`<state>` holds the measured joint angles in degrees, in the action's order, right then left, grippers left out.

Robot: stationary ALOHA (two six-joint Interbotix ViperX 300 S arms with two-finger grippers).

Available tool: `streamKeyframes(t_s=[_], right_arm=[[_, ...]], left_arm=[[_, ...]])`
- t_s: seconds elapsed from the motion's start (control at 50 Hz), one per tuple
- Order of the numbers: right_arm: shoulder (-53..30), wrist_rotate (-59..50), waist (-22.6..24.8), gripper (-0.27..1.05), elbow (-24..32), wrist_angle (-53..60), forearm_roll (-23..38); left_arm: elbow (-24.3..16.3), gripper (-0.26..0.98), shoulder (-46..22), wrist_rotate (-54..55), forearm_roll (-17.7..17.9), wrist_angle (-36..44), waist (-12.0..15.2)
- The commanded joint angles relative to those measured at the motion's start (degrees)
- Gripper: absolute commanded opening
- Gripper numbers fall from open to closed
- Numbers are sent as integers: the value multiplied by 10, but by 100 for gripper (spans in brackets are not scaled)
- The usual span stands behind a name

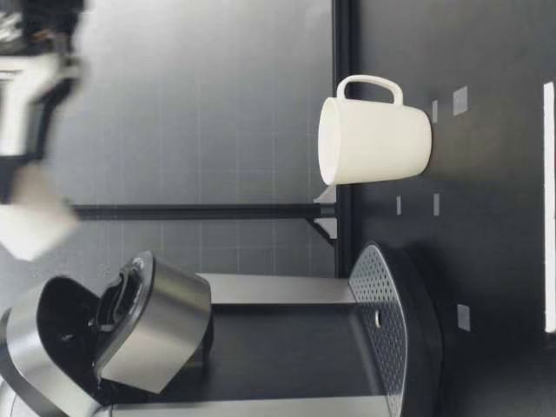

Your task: Place the coffee capsule inside the capsule container, then place the cup onto the center of the cup tray.

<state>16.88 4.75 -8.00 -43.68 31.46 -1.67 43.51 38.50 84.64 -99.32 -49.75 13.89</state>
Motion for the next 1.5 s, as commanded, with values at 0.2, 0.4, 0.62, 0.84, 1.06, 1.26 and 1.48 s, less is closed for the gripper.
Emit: streamKeyframes(t_s=[0.2,0.4,0.62,0.84,1.06,1.26,1.48], right_arm=[[8,17,-82,57,86,-50,5],[-25,35,-99,57,147,-139,18],[-64,61,-100,57,202,-224,18],[-83,63,-112,57,225,-251,19],[-95,64,-113,57,228,-248,19],[-114,65,-114,57,238,-245,20],[-127,64,-114,57,247,-245,30]], left_arm=[[4,18,64,80,-43,139,3],[24,18,90,91,-49,139,1],[26,18,89,94,-49,139,3],[28,18,91,94,-49,140,1],[27,18,90,94,-49,139,3],[29,18,90,94,-49,139,1],[30,18,91,94,-49,139,3]])
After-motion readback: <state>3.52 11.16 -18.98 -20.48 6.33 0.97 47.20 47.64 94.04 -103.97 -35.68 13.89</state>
